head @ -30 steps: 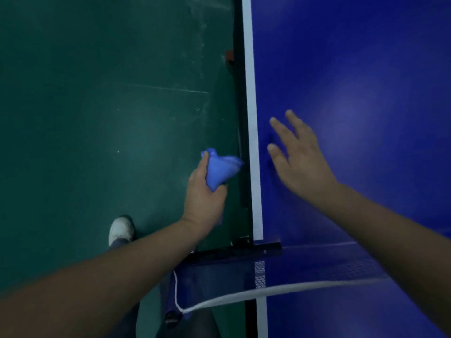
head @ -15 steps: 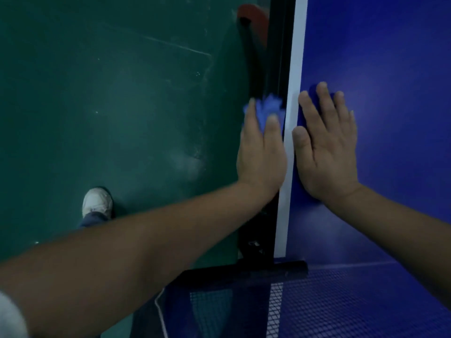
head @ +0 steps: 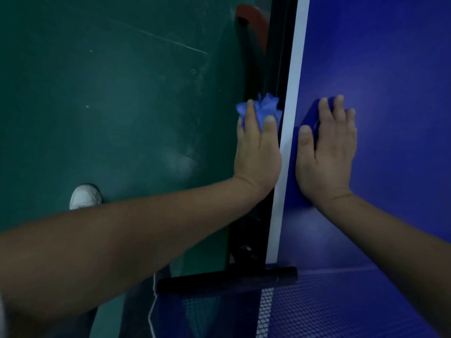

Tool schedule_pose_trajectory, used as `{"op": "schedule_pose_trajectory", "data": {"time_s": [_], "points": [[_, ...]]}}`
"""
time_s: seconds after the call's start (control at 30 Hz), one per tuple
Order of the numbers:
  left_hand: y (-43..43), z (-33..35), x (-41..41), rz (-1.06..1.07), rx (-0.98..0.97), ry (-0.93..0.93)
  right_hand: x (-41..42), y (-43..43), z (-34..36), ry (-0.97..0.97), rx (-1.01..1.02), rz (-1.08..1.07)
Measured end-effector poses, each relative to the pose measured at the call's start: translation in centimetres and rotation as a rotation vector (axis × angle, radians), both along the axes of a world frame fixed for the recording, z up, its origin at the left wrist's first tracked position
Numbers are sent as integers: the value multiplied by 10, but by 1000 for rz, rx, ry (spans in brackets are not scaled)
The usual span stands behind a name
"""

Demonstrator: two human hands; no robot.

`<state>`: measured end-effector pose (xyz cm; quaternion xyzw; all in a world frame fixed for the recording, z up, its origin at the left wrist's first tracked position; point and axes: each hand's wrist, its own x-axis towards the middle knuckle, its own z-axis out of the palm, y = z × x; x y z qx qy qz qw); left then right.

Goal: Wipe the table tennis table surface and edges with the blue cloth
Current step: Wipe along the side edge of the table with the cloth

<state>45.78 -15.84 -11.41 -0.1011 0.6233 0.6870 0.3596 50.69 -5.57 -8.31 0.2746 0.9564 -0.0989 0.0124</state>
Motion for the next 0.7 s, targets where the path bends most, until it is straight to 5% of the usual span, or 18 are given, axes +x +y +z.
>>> {"op": "schedule_pose_trajectory", "data": {"time_s": [0.23, 0.4, 0.57, 0.7], "points": [[-56, 13, 82, -231, 120, -105, 2, 1, -4, -20, 23, 3], [1, -3, -14, -107, -229, 64, -1, 0, -2, -19, 20, -10], [-21, 5, 7, 59, 205, 37, 0, 1, -2, -15, 24, -5], [-70, 1, 79, -166, 223, -21, 0, 2, -5, -8, 28, 5]]}}
